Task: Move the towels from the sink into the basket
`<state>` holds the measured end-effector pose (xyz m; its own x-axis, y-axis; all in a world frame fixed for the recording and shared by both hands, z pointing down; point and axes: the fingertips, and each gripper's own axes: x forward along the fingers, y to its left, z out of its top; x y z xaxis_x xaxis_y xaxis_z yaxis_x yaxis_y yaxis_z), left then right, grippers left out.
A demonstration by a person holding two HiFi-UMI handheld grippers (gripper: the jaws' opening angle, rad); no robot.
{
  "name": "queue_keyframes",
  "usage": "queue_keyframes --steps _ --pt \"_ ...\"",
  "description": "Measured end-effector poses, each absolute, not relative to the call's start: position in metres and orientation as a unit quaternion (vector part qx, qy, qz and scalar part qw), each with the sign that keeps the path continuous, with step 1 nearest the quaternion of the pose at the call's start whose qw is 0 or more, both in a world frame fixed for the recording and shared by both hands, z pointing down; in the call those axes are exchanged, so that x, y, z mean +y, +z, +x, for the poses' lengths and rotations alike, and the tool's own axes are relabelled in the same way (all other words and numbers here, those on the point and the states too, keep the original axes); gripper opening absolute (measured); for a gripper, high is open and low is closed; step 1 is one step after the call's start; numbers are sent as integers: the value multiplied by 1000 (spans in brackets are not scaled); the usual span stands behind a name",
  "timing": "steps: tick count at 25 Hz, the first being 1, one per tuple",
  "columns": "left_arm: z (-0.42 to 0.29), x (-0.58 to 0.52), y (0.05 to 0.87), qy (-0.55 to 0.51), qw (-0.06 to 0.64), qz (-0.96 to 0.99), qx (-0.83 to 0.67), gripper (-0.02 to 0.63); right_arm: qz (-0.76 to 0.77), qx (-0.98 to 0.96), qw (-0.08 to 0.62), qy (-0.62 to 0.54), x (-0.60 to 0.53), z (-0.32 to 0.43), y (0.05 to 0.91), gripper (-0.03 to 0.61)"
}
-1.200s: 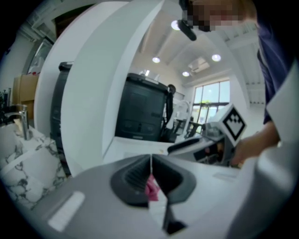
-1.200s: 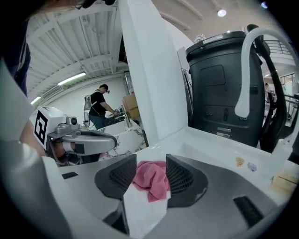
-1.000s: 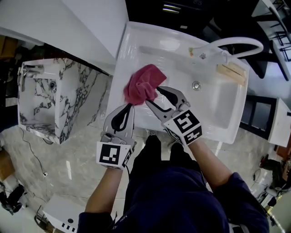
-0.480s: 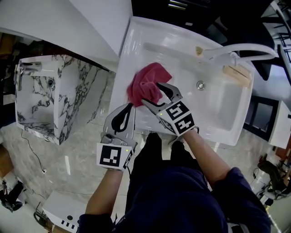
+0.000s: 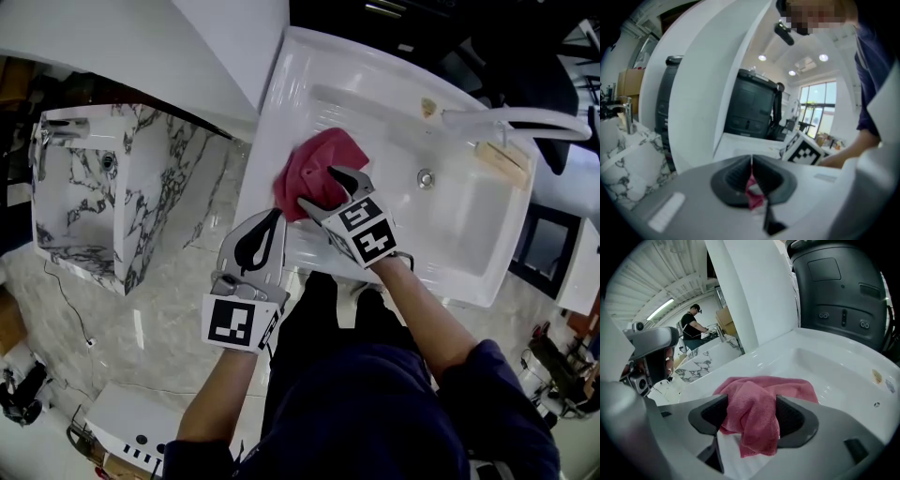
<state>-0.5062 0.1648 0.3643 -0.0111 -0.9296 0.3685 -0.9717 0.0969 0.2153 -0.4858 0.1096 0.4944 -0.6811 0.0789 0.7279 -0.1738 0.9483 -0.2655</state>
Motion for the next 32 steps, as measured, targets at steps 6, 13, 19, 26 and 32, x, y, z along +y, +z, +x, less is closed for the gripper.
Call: queue_keyframes --steps 6,13,19,26,32 --pt "-509 164 365 48 213 671 -709 8 27 -895 421 147 110 -488 508 269" --pt "-506 163 364 47 215 673 -706 8 37 -895 424 132 107 -484 513 103" --pt "-502 161 363 51 211 677 -703 8 34 -907 399 130 106 -482 499 58" --pt "-491 148 354 52 201 691 -692 8 49 -923 361 127 93 -469 466 51" --pt "-472 132 339 58 184 713 -674 8 75 -934 327 126 76 -448 433 51"
